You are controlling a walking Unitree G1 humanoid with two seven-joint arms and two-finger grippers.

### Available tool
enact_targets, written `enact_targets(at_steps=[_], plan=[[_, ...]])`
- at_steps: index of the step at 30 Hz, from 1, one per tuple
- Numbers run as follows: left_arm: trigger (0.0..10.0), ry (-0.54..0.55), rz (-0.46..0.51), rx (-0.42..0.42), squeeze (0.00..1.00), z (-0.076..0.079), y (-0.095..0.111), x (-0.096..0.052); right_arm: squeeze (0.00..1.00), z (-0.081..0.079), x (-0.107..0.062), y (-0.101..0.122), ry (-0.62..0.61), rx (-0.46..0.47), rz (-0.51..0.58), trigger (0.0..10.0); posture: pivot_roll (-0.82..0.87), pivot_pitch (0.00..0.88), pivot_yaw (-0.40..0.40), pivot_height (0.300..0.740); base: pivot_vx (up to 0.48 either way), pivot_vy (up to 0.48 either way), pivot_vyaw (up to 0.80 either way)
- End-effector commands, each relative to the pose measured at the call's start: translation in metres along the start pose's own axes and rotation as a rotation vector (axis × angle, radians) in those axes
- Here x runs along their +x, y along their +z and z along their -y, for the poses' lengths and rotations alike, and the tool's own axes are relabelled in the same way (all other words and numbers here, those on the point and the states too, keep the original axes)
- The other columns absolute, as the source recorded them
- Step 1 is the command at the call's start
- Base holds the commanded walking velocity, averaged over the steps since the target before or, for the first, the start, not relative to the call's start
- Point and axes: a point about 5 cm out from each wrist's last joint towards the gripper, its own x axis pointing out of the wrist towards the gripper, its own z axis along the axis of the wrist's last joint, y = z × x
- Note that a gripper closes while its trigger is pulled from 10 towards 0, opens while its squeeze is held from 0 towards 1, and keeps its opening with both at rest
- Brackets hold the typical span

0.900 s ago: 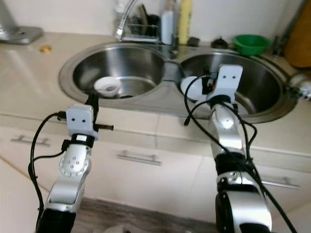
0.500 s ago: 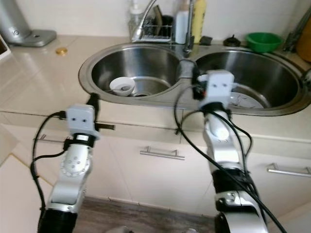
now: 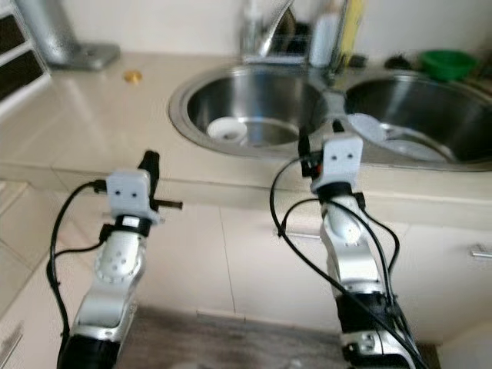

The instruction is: Kitchen organization

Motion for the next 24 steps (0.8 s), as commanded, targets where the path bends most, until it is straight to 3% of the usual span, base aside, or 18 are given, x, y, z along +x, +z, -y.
enact_targets(at_steps=[1,11,18,24], plan=[[10.0,0.012,0.009,0.008,0.0,-0.0045,0.0012,-0.0007,0.0,-0.0064,-0.0001,0.0057,0.011,0.005,0.018,10.0,0.02,0.022,0.008,0.74,0.0,0.0,-0.8],[10.0,0.011,0.018,0.003,0.0,-0.0041,0.0018,-0.0006,0.0,-0.0088,-0.0049,0.0064,-0.006,0.013,0.018,10.0,0.02,0.02,0.005,0.74,0.0,0.0,-0.8],[10.0,0.006,0.019,0.006,0.0,-0.0036,0.0016,-0.0008,0.0,-0.0059,-0.0065,0.0063,-0.033,0.0,0.018,10.0,0.02,0.017,0.007,0.74,0.0,0.0,0.0],[10.0,-0.005,0.015,0.007,0.0,-0.0017,0.0011,-0.0008,0.0,-0.0009,-0.0079,0.0057,-0.065,-0.016,0.015,10.0,0.02,0.015,0.008,0.74,0.0,-0.112,-0.8]])
